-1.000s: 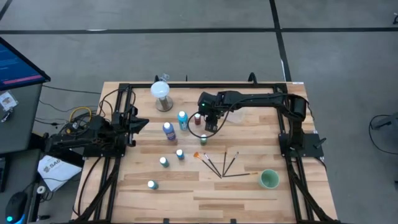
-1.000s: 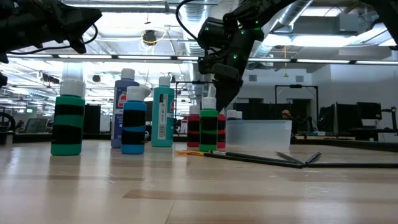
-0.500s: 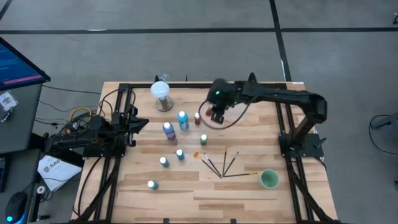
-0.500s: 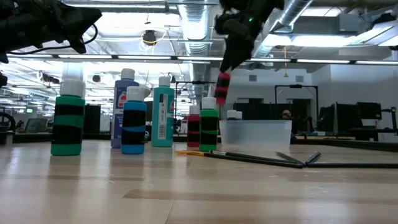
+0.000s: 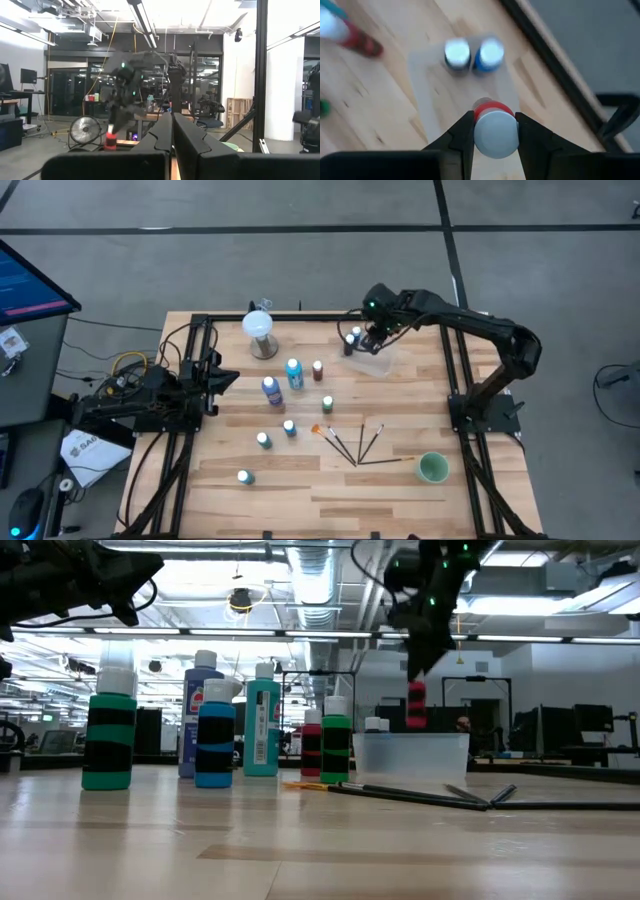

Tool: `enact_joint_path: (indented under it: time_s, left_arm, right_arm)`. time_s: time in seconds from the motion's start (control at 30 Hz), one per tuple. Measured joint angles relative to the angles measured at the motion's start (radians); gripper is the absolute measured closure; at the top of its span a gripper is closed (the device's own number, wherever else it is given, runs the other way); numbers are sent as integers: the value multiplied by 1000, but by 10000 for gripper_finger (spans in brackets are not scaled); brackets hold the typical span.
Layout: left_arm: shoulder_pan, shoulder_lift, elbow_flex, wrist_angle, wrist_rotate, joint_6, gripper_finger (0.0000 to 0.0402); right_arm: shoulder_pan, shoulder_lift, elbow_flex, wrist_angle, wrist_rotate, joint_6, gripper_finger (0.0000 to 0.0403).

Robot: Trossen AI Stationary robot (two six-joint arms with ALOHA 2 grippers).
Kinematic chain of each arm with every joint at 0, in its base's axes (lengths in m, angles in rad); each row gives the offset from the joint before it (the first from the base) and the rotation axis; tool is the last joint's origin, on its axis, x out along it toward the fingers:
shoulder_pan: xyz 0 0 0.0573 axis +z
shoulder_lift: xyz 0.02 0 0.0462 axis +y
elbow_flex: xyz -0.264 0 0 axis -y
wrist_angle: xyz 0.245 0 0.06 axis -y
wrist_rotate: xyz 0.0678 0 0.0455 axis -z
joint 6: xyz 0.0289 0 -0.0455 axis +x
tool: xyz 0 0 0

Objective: Pick & Place Paint Supplies
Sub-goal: Put the small red paint bottle into the transparent bin

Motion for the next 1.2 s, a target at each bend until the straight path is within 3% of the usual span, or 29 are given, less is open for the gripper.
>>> enact_joint_path:
  time_s: [0.17,0.37,0.6,0.87,1.2]
  left_arm:
    - [0,0,0,0,0,0,400]
    - [0,0,0,1,0,0,400]
    - [0,0,0,2,0,0,400]
    - [0,0,0,8,0,0,400]
    - [0,0,0,8,0,0,400]
  right_arm:
    - [-14,0,-138,130,-12,6,295]
    - [-42,0,-204,254,-77,6,295]
    - [-66,5,-209,295,-90,8,295]
    - [-63,109,-207,326,-111,8,295]
    - [-74,114,-207,366,-106,5,295]
